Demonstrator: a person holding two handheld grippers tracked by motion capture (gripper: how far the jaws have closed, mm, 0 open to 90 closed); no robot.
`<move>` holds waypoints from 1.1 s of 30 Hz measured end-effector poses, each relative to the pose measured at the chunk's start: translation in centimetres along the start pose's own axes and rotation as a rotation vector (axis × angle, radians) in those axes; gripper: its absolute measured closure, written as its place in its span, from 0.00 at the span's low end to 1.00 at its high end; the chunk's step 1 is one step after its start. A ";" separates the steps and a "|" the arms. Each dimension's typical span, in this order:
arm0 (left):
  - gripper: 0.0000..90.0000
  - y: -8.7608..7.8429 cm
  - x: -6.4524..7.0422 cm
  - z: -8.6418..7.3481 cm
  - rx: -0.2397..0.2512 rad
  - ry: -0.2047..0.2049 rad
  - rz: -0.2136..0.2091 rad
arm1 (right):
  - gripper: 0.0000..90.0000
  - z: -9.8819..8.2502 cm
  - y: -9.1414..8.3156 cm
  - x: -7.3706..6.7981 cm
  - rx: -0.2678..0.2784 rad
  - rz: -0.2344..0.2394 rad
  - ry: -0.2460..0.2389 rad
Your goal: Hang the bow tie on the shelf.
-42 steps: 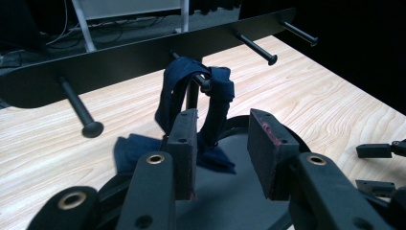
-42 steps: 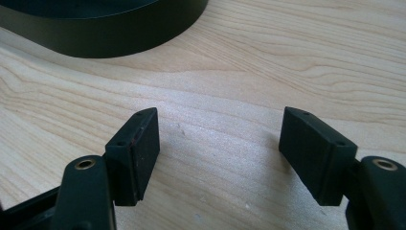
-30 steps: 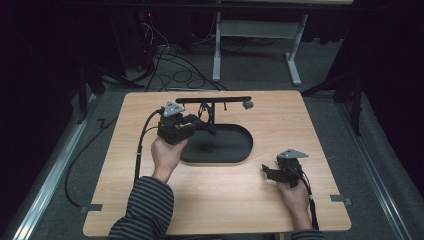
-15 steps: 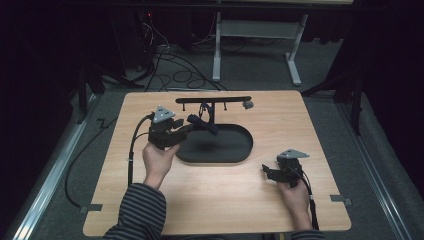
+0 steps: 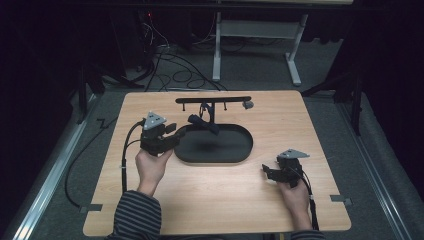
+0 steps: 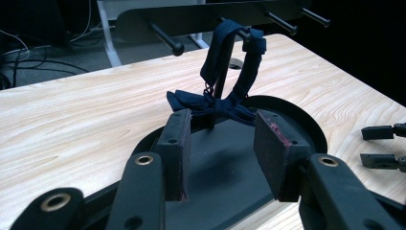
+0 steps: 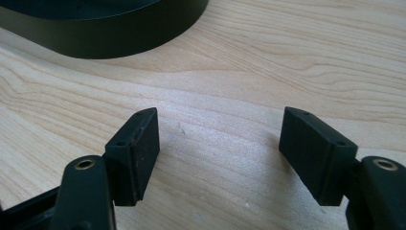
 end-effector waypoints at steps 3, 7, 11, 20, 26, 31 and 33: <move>0.64 -0.2 -0.3 -0.2 -0.004 -0.003 0.006 | 0.35 0.0 0.0 0.0 0.000 0.001 0.001; 0.64 -0.6 -0.5 -0.5 0.002 -0.009 0.011 | 0.35 0.0 0.0 0.0 0.000 0.001 0.002; 0.64 -0.7 -0.8 -0.8 0.002 -0.013 0.018 | 0.35 0.0 0.0 0.0 0.000 0.000 0.001; 0.64 -0.9 -1.4 -1.7 -0.005 -0.030 0.030 | 0.35 0.0 0.0 0.0 0.000 -0.001 0.004; 0.63 -1.2 -1.8 -2.2 -0.004 -0.038 0.033 | 0.35 0.0 0.0 0.0 0.001 0.000 0.004; 0.63 -1.4 -1.8 -2.5 -0.005 -0.034 0.041 | 0.35 0.0 0.0 0.0 0.000 -0.002 0.002; 0.63 -1.4 -1.9 -2.6 -0.005 -0.035 0.042 | 0.35 0.0 0.0 0.0 0.000 -0.002 0.000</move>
Point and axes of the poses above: each handheld gripper's, and its own axes: y roughly forward along the jaws, z roughly out of its top, x roughly to its right, the point moved 2 cm from there along y, roughly forward along the jaws, and after that the axes turned 7 degrees about -y, right-handed, at the moved point
